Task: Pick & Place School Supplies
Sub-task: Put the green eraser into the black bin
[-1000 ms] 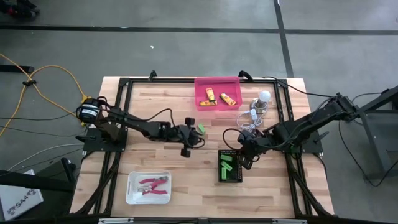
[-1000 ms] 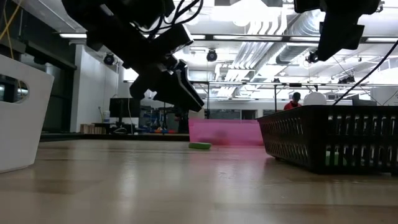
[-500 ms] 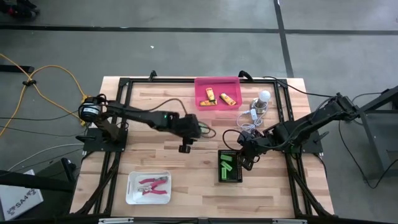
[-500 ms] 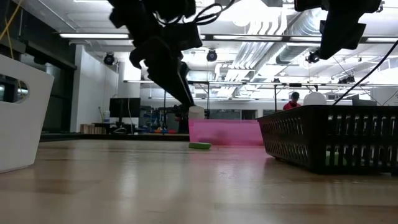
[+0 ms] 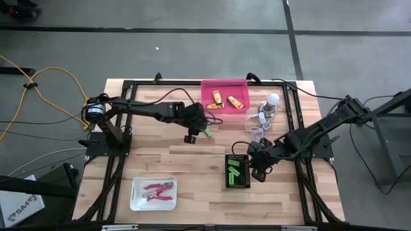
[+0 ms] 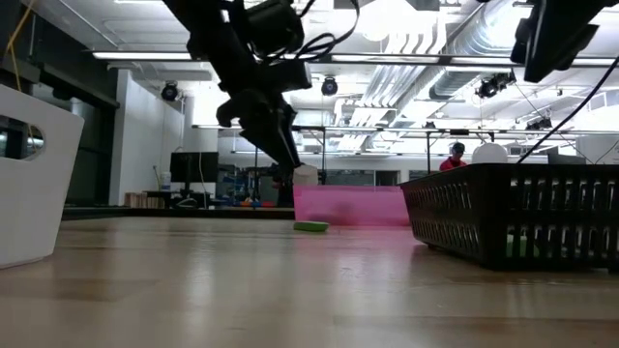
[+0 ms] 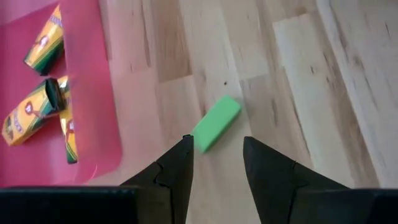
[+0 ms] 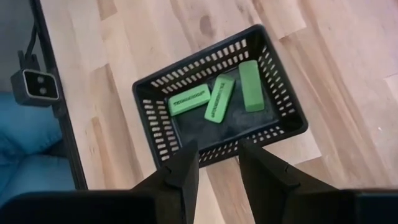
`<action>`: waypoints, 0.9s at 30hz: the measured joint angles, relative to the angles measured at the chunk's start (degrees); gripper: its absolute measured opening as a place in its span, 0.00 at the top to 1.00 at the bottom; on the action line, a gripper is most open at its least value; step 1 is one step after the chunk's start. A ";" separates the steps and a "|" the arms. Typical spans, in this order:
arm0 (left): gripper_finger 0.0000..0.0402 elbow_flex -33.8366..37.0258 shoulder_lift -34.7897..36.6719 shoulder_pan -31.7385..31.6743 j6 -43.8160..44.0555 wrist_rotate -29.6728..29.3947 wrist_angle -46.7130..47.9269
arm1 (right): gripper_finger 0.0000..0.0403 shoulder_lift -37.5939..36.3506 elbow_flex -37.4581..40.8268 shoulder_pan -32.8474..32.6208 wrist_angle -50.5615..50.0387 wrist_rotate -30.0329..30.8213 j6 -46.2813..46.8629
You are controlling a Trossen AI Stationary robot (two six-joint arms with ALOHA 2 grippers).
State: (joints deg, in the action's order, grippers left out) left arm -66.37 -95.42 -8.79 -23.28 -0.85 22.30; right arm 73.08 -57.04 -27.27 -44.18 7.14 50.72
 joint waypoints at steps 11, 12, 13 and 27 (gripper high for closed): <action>0.75 -16.75 -8.87 -0.02 -7.46 2.70 14.32 | 0.74 0.02 -0.02 -1.02 0.30 0.28 0.08; 0.76 -18.56 -10.42 -0.01 -8.20 2.85 15.09 | 0.74 0.02 0.00 -1.02 0.31 0.43 0.11; 0.76 -19.77 -11.60 -0.01 -8.68 3.39 16.03 | 0.74 0.02 -0.01 -1.02 0.28 0.44 0.12; 0.76 -20.81 -17.14 -1.04 -9.82 3.83 18.69 | 0.74 0.02 0.00 -1.28 1.14 0.42 0.31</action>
State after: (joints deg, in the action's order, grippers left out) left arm -87.18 -112.55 -9.83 -33.10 2.98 41.00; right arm 73.10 -57.04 -28.56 -43.04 7.55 51.03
